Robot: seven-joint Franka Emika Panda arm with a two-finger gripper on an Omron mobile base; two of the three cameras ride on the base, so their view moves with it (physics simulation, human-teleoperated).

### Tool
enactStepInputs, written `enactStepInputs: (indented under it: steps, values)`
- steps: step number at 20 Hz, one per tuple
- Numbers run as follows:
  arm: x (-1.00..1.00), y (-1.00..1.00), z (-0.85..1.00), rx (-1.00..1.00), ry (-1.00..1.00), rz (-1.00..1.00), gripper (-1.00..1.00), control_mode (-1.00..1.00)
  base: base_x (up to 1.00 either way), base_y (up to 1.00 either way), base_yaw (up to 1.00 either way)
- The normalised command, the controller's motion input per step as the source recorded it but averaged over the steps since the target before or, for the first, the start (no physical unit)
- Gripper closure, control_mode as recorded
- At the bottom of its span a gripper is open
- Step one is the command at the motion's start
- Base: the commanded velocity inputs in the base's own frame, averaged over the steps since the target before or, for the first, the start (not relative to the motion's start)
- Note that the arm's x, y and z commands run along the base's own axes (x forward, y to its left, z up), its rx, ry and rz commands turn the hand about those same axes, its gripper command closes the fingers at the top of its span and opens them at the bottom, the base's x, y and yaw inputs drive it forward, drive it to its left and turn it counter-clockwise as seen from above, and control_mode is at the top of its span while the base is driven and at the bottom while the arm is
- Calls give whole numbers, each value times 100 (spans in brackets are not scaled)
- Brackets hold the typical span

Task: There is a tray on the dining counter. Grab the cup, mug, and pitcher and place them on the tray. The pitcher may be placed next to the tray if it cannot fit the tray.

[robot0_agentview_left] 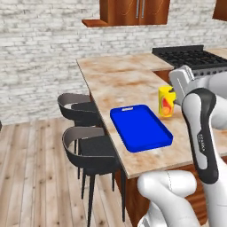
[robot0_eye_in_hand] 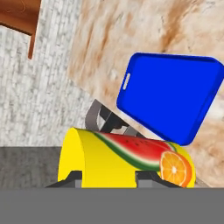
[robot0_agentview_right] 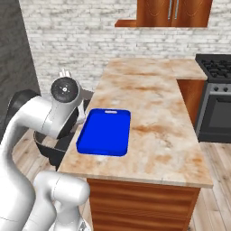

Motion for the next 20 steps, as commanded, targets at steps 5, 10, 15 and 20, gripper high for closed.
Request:
enactStepInputs:
  steps: [5,10,15,20]
  values:
    - [46,0,-32,0,0,0,100,-100,0,0,0]
    - [43,0,-21,0,0,0,100,-100,0,0,0]
    - [45,1,-29,0,0,0,100,-100,0,0,0]
    - [48,6,-32,0,0,0,100,-100,0,0,0]
